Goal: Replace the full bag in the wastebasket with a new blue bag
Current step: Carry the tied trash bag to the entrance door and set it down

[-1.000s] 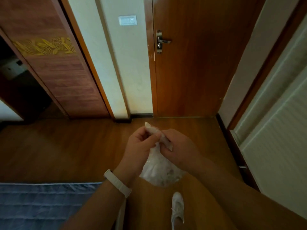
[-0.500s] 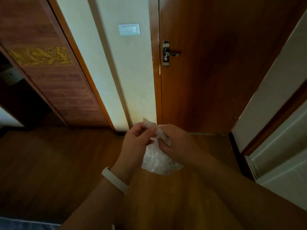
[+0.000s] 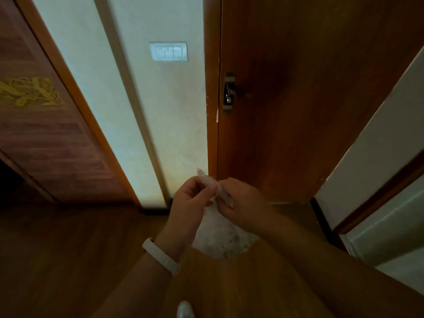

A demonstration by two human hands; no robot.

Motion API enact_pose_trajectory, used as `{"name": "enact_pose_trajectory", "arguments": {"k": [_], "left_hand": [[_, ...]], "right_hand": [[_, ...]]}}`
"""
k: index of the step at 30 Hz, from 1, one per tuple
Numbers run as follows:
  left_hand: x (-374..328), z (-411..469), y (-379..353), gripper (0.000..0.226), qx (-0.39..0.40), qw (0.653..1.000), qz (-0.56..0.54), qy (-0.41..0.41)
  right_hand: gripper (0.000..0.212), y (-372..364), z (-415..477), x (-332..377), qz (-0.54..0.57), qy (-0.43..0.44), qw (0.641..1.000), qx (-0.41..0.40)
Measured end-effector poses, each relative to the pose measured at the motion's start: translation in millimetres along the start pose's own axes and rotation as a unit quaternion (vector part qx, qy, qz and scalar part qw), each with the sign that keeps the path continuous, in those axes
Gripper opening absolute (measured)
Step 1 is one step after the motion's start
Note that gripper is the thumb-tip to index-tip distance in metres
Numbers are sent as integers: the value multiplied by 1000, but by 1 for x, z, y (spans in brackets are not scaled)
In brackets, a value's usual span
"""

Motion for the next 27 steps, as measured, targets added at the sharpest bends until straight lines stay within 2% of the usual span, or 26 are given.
{"name": "enact_pose_trajectory", "arguments": {"k": [9, 15, 21, 27], "left_hand": [[-34, 114, 83, 17, 26, 1000, 9, -16], [-39, 172, 114, 35, 27, 998, 38, -41], [-30, 240, 130, 17, -13, 995, 93, -23], [-19, 315, 139, 11, -56, 992, 108, 47]], "right_hand": [[24, -45, 128, -10, -25, -7, 1000, -13], [23, -76, 185, -35, -1, -9, 1000, -5], [15, -116, 232, -84, 42, -26, 999, -9], [22, -156, 284, -148, 110, -30, 993, 23]]}}
Point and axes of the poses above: each hand's wrist, its own z-axis towards the middle knuckle, its own y-axis out of the back of the hand, x = y × z, the point moved 1 cm from there along z, towards the middle knuckle, and after that the axes turned 8 degrees about y, right-handed, at the moved point
